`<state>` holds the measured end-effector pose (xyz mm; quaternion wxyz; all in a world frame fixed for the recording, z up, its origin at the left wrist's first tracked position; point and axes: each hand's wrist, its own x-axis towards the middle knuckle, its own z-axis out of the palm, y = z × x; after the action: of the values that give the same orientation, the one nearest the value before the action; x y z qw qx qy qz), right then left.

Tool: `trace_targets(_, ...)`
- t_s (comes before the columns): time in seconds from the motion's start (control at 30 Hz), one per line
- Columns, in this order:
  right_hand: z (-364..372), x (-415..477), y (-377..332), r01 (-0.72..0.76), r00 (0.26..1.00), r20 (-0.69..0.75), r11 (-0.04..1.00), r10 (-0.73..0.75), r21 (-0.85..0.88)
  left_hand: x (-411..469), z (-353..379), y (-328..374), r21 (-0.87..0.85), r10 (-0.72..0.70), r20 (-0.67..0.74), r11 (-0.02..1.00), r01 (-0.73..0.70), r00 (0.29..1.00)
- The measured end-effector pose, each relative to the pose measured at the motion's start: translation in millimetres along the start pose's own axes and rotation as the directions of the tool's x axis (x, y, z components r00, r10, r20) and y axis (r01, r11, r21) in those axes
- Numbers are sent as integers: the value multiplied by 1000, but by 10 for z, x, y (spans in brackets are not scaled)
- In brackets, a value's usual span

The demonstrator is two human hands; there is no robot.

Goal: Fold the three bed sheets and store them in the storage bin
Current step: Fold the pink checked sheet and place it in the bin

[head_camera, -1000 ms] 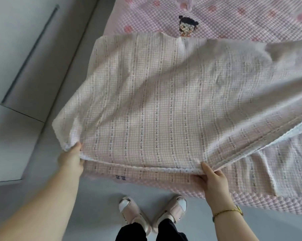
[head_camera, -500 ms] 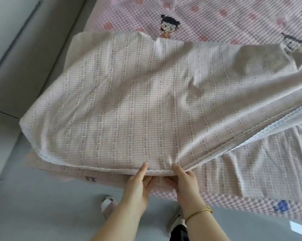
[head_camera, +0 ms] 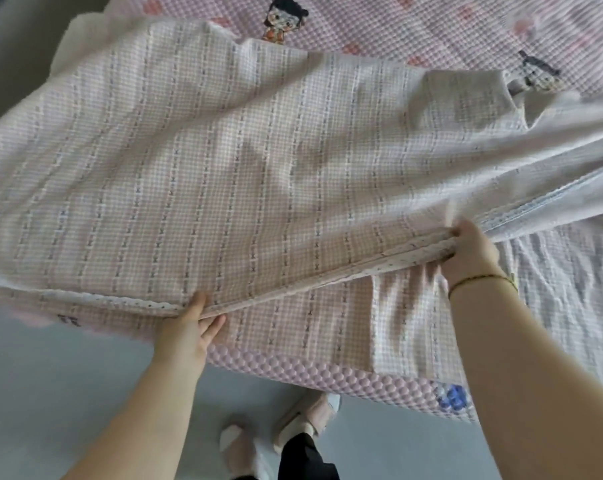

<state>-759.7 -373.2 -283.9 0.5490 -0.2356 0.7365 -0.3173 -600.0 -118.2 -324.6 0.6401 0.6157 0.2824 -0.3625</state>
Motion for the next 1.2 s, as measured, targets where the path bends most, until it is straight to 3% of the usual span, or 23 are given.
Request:
trace_targets(0.13, -554, -352, 218, 196, 976, 64, 971, -206, 134, 33, -76, 66, -2, 107, 40, 994, -107, 993)
trace_targets(0.2, -833, -394, 663, 110, 992, 48, 984, -118, 139, 75, -190, 121, 15, 130, 8, 991, -130, 991)
trace_targets(0.3, -1005, -468, 1083, -90, 993, 77, 994, 95, -60, 65, -331, 90, 96, 135, -81, 987, -128, 987)
trace_targets(0.43, -981, -326, 1072, -116, 986, 106, 982, 132, -146, 13, -255, 58, 95, 117, -110, 990, -107, 987)
trace_targets(0.57, -1017, -283, 931, -101, 989, 93, 980, 118, -174, -137, -148, -126, -22, 34, -28, 999, -35, 999)
trace_targets(0.77, -1262, 9, 651, -16, 994, -109, 1000, 13, -20, -656, 351, -704, -1, -163, 136, 986, 165, 977)
trace_targets(0.87, -1307, 277, 336, 173, 966, -180, 981, -187, -90, -795, 582, -957, 0, -199, 150, 980, 201, 968)
trace_targets(0.93, -1421, 506, 147, 340, 900, -122, 848, -419, -406, -883, 742, -1112, 8, -216, 146, 976, 217, 965)
trace_targets(1.0, -1620, 766, -49, 511, 789, 183, 461, -586, -726, -1005, 955, -1264, 3, -239, 138, 970, 241, 961)
trace_targets(1.07, -1818, 1022, -261, 672, 673, 579, 54, -460, -738, -1095, 1145, -1416, 66, -251, 109, 967, 245, 962)
trace_targets(1.13, -1960, 1211, -491, 734, 607, 768, -228, -202, -640, -1220, 1271, -1531, 354, -232, 88, 916, 187, 969)
trace_targets(1.17, -1986, 1316, -642, 735, 573, 812, -370, -111, -568, -1297, 1333, -1562, 564, -189, 109, 820, 96, 976)
trace_targets(1.2, -1974, 1374, -733, 722, 555, 831, -479, -31, -500, -1354, 1312, -1583, 764, -113, 151, 644, -44, 982)
